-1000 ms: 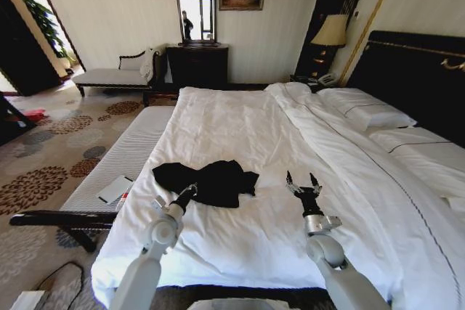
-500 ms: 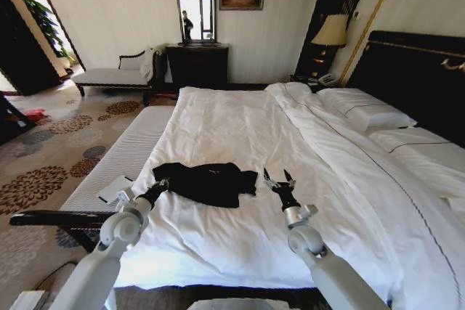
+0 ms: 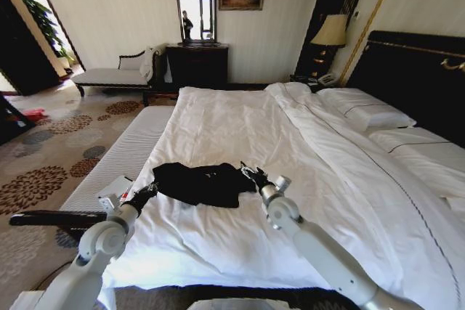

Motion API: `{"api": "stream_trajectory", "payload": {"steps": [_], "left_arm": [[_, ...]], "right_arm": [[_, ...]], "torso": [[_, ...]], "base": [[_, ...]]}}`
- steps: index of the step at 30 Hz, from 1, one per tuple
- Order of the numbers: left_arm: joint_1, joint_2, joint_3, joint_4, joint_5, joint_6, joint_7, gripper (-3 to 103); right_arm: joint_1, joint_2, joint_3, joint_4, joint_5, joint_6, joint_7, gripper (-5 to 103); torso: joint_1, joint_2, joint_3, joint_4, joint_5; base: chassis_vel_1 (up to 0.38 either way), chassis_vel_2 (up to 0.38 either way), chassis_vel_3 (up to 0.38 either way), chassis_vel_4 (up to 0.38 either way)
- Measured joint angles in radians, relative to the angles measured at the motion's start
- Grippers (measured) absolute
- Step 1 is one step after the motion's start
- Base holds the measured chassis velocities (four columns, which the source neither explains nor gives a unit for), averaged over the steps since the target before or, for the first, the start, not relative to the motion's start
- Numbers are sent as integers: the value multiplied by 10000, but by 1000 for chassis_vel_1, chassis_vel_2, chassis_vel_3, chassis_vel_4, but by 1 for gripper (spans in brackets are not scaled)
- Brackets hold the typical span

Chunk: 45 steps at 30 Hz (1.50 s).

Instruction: Fold the clothes on the bed.

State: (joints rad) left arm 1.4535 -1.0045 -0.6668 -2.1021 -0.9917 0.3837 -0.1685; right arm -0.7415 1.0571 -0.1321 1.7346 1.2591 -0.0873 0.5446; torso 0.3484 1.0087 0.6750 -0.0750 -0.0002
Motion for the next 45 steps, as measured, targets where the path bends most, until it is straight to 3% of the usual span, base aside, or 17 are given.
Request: {"api": "stream_trajectory", "payload": {"steps": [6,9,10,14,22,32,33,35,39,40,41,42,43,44,45], "left_arm": [[108,-172,13,-129,191,0,-49,0],[157,-308,59,-175,322,0,-62,0],[157,-308,59,-175,322,0,-62,0],[172,-430,91,-176,462,-15,-62,0],[168,-504,111,-267,627,-60,-59,0],[225,-560,156,-404,932,-155,-4,0],[225,-570,160,-429,945,-162,-2,0],[225,-572,161,-434,947,-163,-2,0],[217,-587,177,-449,982,-168,-5,0],[217,-587,177,-449,982,-168,-5,0],[217,-595,183,-453,997,-169,-5,0],[219,-616,188,-464,1018,-173,-6,0],[223,-631,190,-473,1032,-175,-6,0],[223,-631,190,-473,1032,-175,-6,0],[227,-643,190,-485,1046,-180,-6,0]], "right_arm": [[1173,665,-525,-905,1383,-647,496,100],[1840,1265,-564,-1141,2929,-1043,1552,100],[1840,1265,-564,-1141,2929,-1043,1552,100],[2319,1789,-564,-1397,4010,-1585,2791,100],[2788,2364,-519,-2440,4401,-2162,3453,100],[3141,2635,-304,-3326,3725,-2243,3138,100],[3188,2546,-381,-3364,3031,-2239,2820,100],[3196,2491,-434,-3363,2766,-2239,2660,100],[3320,1648,-1249,-3186,1113,-2071,440,100],[3320,1648,-1249,-3186,1113,-2071,440,100],[3374,1405,-1477,-3221,903,-1871,-356,100],[3540,911,-2001,-3428,613,-1178,-2025,100],[3667,655,-2311,-3617,417,-751,-3082,100],[3667,655,-2311,-3617,417,-751,-3082,100],[3777,521,-2519,-3803,202,-512,-3872,100]], "torso": [[0,0,1,-3,1],[1,0,1,-1,0],[1,0,1,-1,0],[0,0,0,-1,-1],[1,-1,1,-2,1],[0,0,0,-2,1],[0,0,1,-1,2],[0,-1,1,-1,2],[-1,0,0,-2,3],[-1,0,0,-2,3],[-1,-1,0,0,3],[-1,0,0,-3,2],[-1,0,0,-7,2],[-1,0,0,-7,2],[-1,0,0,-7,4]], "base": [[0,0,0,0],[0,0,0,0],[0,0,0,0],[0,0,0,0],[0,0,0,0],[0,0,0,0],[0,0,0,0],[0,0,0,0],[0,0,0,0],[0,0,0,0],[0,0,0,0],[0,0,0,0],[0,0,0,0],[0,0,0,0],[0,0,0,0]]}}
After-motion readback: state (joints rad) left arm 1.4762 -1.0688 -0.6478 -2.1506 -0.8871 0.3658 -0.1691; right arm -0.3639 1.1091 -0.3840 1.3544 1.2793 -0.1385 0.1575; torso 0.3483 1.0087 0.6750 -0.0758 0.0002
